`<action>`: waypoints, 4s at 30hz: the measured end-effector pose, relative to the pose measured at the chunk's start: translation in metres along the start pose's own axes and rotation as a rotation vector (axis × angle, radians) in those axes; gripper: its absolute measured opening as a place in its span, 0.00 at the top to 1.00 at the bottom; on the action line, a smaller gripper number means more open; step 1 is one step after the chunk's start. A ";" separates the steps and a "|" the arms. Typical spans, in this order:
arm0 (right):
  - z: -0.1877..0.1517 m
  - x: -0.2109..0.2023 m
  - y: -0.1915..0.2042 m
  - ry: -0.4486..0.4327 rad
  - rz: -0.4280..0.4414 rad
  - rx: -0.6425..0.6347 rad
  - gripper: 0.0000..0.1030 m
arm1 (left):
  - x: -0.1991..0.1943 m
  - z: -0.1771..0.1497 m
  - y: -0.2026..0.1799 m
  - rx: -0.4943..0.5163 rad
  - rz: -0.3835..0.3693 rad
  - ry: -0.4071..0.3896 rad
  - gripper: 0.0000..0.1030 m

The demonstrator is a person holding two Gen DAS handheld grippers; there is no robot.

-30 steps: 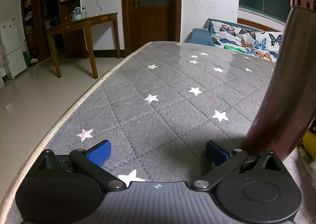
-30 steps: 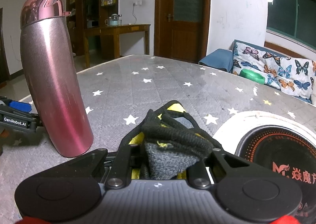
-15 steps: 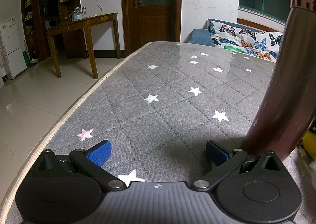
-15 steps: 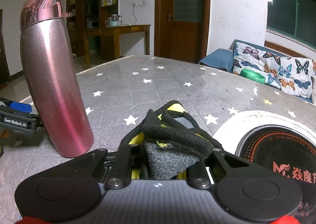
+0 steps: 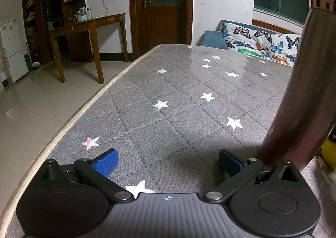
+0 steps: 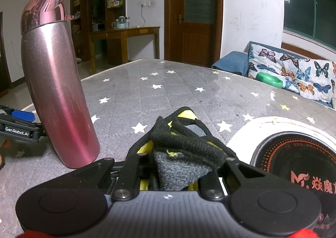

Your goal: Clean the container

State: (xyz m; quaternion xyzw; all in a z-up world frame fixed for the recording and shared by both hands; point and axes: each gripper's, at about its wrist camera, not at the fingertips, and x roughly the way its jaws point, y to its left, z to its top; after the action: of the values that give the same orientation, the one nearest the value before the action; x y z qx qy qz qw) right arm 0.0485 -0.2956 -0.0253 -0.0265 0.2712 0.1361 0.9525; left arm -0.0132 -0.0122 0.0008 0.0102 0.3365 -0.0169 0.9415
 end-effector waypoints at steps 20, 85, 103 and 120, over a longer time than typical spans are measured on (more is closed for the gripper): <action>-0.001 -0.001 0.004 -0.002 0.008 0.016 0.84 | 0.000 -0.001 0.000 0.000 0.000 0.000 0.00; -0.001 -0.003 0.006 -0.002 0.014 0.030 0.84 | 0.000 -0.001 0.000 0.000 0.000 0.000 0.00; -0.001 -0.003 0.006 -0.002 0.018 0.036 0.84 | 0.000 -0.001 0.001 0.000 0.000 -0.001 0.00; -0.002 -0.001 0.005 -0.002 0.019 0.037 0.84 | -0.001 -0.001 0.000 0.000 0.000 0.000 0.00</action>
State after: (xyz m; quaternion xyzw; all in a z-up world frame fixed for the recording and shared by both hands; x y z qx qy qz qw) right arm 0.0452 -0.2916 -0.0261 -0.0061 0.2728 0.1399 0.9518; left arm -0.0143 -0.0118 0.0004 0.0102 0.3363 -0.0170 0.9416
